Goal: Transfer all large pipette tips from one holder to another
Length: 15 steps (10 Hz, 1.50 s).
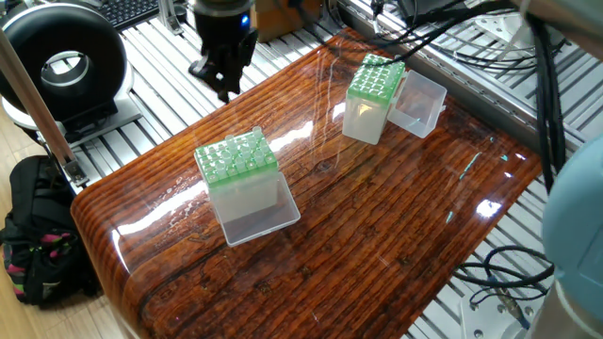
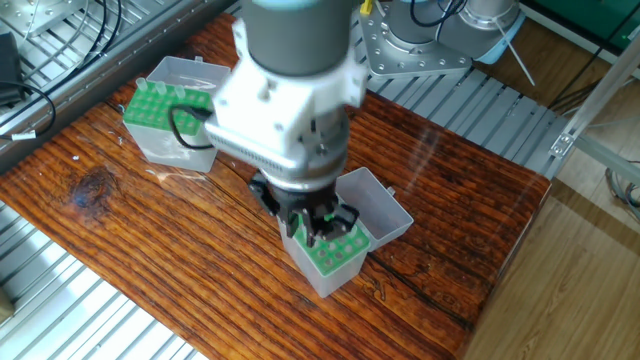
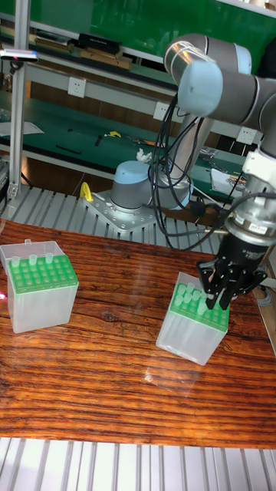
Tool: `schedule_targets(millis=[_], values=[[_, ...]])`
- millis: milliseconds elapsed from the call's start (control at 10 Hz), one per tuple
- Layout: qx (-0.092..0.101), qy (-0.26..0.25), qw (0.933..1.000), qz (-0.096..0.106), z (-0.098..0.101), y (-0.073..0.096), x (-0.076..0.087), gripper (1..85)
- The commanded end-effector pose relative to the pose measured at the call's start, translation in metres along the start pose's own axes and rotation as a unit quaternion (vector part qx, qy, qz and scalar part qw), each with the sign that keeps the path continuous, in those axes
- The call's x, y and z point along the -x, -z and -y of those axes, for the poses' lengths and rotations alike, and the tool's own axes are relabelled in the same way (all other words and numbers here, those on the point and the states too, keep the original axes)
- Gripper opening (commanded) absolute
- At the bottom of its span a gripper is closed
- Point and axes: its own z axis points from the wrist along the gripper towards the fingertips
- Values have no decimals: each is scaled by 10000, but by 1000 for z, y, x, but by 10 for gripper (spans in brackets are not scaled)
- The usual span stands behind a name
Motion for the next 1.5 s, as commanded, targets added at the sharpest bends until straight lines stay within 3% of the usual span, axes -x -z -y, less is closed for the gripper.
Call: schedule_targets(millis=[0,700,1400], values=[[-106,-154,9998,-53,-2,-14,-5,297],[-221,-200,9996,-7,6,-24,-3,310],[-159,-227,9996,-5,6,-36,-21,303]])
